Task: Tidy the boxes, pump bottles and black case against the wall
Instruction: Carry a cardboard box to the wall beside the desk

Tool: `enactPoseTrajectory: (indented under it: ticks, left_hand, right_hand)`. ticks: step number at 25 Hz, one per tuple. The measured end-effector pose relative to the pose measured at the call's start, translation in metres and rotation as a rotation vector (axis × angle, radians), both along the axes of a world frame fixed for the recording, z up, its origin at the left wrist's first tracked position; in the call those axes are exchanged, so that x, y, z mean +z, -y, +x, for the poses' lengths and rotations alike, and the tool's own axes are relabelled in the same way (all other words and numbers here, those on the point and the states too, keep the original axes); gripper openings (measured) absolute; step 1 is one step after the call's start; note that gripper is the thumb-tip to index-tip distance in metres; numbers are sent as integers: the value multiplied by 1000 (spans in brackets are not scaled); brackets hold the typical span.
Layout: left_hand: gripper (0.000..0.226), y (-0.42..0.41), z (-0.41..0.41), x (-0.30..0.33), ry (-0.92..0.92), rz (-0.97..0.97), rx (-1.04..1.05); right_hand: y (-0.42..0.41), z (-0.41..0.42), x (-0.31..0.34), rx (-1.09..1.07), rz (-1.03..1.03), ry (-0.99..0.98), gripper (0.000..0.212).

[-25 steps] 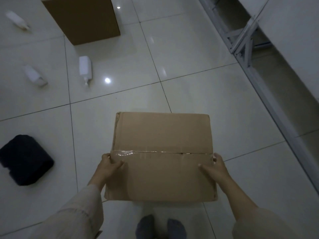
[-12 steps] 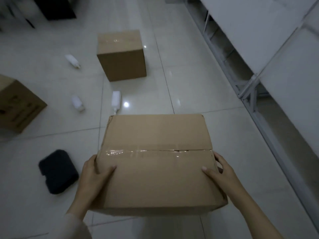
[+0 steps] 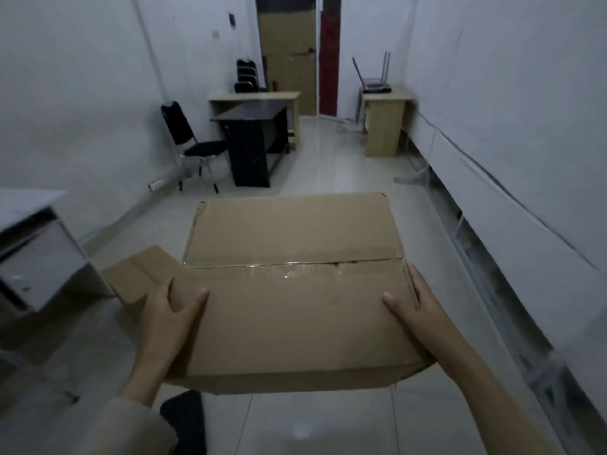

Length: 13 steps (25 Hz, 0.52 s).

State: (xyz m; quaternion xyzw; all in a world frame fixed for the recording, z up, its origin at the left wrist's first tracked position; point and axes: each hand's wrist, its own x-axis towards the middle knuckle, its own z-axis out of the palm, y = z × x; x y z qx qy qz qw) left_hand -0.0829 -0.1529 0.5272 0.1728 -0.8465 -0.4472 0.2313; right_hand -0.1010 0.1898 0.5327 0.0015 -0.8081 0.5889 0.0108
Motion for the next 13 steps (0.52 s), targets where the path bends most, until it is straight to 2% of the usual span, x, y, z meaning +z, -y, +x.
enactPoseTrajectory:
  ticks: [6, 10, 13]
  left_hand:
    - [59, 79, -84, 73, -174, -9, 164]
    - [68, 131, -152, 100, -201, -35, 221]
    - [66, 169, -199, 113, -213, -35, 254]
  right_hand:
    - [86, -130, 73, 126, -15, -156, 72]
    - [147, -215, 99, 156, -15, -187, 72]
    - [187, -273, 106, 201, -3, -183, 74]
